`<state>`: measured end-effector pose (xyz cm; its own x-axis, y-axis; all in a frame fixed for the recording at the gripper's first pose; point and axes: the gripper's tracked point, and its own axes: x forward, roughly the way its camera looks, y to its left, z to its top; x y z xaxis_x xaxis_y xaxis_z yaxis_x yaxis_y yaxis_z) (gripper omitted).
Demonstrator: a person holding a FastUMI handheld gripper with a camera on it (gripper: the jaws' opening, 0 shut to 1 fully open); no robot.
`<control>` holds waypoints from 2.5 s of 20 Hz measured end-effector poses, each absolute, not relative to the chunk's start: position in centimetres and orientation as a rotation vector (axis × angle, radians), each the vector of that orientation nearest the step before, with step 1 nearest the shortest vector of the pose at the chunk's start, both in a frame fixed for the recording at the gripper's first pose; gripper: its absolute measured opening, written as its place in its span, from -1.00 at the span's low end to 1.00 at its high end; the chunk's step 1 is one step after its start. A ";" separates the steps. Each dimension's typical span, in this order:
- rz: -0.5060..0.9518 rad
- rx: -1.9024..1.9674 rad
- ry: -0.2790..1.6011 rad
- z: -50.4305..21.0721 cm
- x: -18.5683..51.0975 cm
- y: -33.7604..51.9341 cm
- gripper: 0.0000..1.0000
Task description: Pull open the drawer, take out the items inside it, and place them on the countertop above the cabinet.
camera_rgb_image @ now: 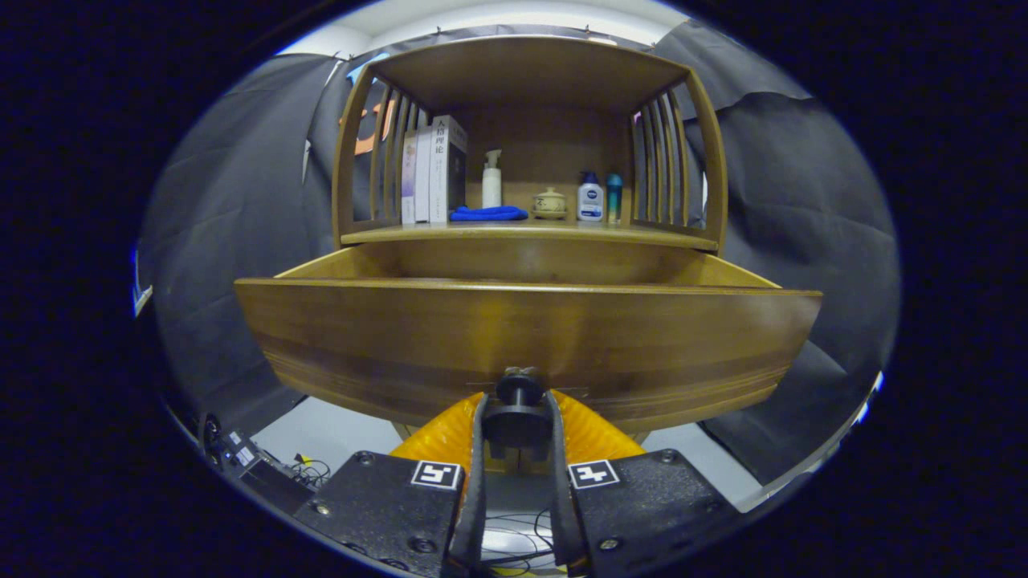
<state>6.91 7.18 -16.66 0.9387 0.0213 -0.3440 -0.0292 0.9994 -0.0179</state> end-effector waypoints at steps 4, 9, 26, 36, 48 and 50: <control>0.041 0.003 0.375 -16.7 6.9 7.2 -0.29; 0.027 -0.013 0.393 -16.8 6.9 7.0 -0.28; 0.062 0.061 0.292 -7.2 4.8 2.4 0.95; 0.109 -0.003 0.294 2.9 14.5 5.9 0.96; 0.125 -0.025 0.796 -5.8 23.4 9.4 0.96; 0.121 -0.043 0.884 -7.9 23.0 9.5 0.96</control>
